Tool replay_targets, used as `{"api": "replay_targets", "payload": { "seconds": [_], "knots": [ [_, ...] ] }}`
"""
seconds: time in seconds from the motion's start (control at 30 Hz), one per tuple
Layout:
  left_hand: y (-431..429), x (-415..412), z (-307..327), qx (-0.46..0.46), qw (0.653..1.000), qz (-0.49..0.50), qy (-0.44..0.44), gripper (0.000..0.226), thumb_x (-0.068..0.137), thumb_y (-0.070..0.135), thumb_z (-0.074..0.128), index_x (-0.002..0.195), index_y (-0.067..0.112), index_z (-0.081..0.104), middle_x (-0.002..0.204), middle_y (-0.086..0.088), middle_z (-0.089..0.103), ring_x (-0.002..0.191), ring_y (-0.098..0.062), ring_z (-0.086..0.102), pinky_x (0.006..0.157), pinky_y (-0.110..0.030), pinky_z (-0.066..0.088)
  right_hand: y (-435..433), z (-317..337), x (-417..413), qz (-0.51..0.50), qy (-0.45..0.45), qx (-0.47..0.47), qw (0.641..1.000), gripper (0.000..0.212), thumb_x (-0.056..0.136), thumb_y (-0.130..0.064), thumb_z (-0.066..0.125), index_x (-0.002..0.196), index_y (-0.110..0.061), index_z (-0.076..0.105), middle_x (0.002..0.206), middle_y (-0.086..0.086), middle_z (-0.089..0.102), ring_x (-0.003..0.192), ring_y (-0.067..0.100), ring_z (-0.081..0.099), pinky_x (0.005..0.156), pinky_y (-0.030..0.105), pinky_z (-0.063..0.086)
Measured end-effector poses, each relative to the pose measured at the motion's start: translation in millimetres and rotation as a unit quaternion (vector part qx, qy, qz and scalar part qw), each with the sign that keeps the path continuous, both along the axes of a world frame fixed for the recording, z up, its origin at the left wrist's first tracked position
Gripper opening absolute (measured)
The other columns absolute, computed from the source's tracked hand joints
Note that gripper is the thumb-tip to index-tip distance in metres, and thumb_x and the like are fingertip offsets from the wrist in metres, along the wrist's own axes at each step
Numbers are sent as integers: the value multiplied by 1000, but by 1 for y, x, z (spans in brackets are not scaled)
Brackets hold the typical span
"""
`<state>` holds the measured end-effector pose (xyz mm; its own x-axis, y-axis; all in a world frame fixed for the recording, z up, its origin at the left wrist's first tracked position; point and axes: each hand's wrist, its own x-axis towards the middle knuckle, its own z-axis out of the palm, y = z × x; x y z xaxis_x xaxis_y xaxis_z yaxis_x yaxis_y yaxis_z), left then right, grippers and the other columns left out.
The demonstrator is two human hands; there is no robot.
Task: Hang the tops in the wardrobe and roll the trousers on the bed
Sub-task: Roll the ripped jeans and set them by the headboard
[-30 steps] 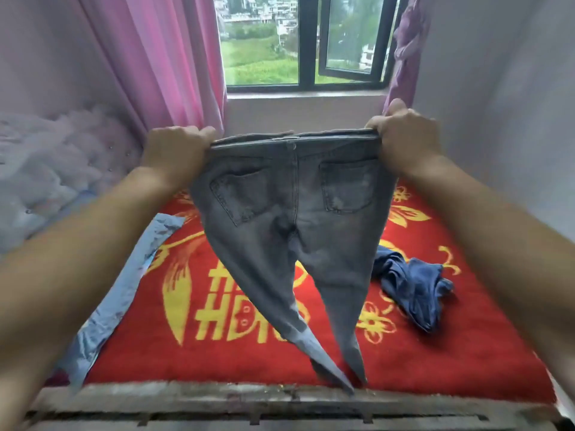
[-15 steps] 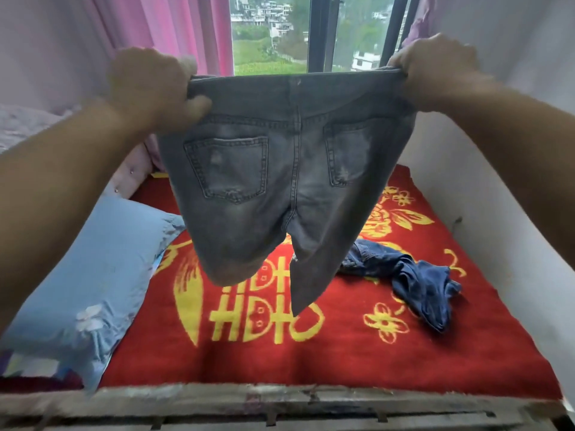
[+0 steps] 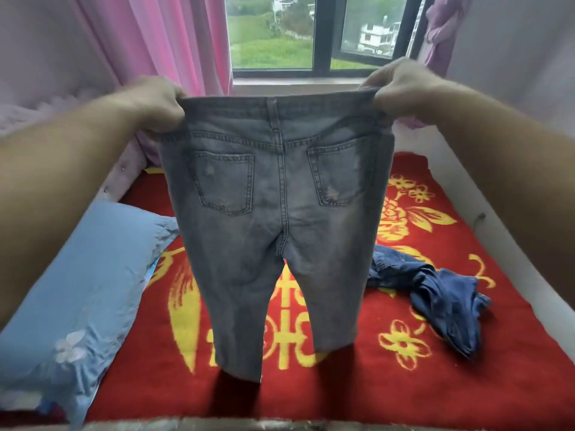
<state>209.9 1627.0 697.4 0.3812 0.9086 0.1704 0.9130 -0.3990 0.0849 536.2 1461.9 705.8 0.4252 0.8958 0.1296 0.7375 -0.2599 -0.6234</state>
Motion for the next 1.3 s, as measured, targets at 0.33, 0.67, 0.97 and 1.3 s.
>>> {"api": "replay_targets", "payload": {
  "seconds": [0.33, 0.67, 0.97, 1.3],
  "knots": [
    [106, 90, -11, 88, 962, 45, -256, 40, 84, -2, 40, 121, 1, 56, 125, -25, 56, 116, -39, 51, 95, -40, 41, 132, -22, 68, -49, -89, 163, 981, 54, 81, 5, 39, 119, -18, 70, 120, 11, 64, 112, 22, 58, 100, 25, 46],
    [95, 69, 38, 217, 907, -29, -359, 36, 76, 5, 33, 101, 26, 50, 119, -10, 48, 117, -29, 50, 98, -27, 35, 138, 29, 60, -76, -156, 327, 929, 42, 75, -7, 36, 100, -28, 63, 106, 9, 54, 95, 16, 51, 84, 7, 33],
    [16, -16, -168, 91, 993, -36, -69, 39, 83, 6, 56, 116, 20, 72, 111, -16, 63, 106, -41, 51, 88, -45, 44, 35, -174, -22, -49, -99, 163, 980, 30, 87, -11, 54, 112, -14, 71, 109, 13, 64, 106, 27, 60, 96, 26, 39],
    [-129, -84, -440, -158, 955, -58, 243, 34, 94, 18, 48, 117, 34, 67, 117, 5, 65, 114, -19, 52, 88, -32, 39, -116, -447, -104, 99, -160, -259, 947, 28, 95, -16, 53, 118, -27, 65, 112, 2, 60, 117, 25, 53, 81, 35, 47]
  ]
}}
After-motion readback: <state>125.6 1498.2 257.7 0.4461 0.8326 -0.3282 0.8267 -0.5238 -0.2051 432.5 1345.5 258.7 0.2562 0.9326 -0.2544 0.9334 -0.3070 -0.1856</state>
